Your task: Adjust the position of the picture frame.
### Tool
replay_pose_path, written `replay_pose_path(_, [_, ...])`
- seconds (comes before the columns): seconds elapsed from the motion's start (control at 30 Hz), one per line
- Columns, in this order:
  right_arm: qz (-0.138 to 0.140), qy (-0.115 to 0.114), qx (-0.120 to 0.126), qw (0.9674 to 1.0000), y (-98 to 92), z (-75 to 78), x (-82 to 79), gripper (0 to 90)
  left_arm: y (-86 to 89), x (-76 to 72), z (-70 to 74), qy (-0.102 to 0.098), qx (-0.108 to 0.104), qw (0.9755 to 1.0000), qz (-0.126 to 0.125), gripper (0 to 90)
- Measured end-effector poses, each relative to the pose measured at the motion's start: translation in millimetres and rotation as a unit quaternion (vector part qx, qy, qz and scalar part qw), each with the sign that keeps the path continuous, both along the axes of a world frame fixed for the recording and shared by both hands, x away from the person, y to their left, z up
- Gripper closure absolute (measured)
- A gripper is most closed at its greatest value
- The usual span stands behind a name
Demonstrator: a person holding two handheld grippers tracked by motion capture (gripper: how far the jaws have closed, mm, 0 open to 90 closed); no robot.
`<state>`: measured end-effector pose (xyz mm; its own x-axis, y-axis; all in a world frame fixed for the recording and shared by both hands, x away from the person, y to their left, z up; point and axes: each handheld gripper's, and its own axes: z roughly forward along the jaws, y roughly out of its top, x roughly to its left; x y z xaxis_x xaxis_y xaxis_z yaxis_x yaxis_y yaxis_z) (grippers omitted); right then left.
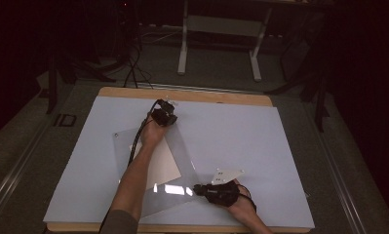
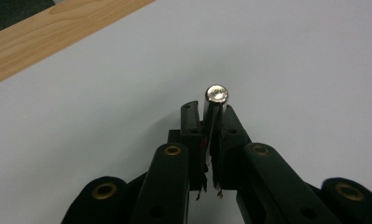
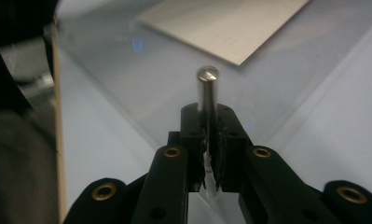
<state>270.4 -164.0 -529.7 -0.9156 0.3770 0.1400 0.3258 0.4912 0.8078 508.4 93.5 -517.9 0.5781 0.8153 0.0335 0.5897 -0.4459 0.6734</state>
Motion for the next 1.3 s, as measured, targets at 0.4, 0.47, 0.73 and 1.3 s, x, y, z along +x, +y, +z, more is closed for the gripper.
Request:
replay_pose_path(0.4, [-0.123, -0.025, 0.02, 0.9919, -49.6, 28.5, 41.9, 82.1, 57.7, -6.8, 22.4, 0.036, -0.042, 0.9985, 0.0, 85.2])
replay_pose_path(0.47, [-0.141, -0.03, 0.019, 0.9893, -57.4, 32.9, 53.5, 82.1, 65.6, -8.1, 23.4, 0.051, -0.045, 0.9977, -0.007, 85.3])
replay_pose_path(0.73, [-0.202, -0.023, -0.006, 0.9792, -77.1, 39.7, 120.1, 82.1, 78.8, -16.9, 23.1, 0.067, -0.029, 0.9971, -0.022, 85.2])
replay_pose_path(1.3, [-0.25, 0.039, -0.048, 0.9663, -54.5, 15.4, 217.2, 82.8, 95.7, -32.3, 3.6, 0.077, -0.026, 0.9962, 0.03, 85.0])
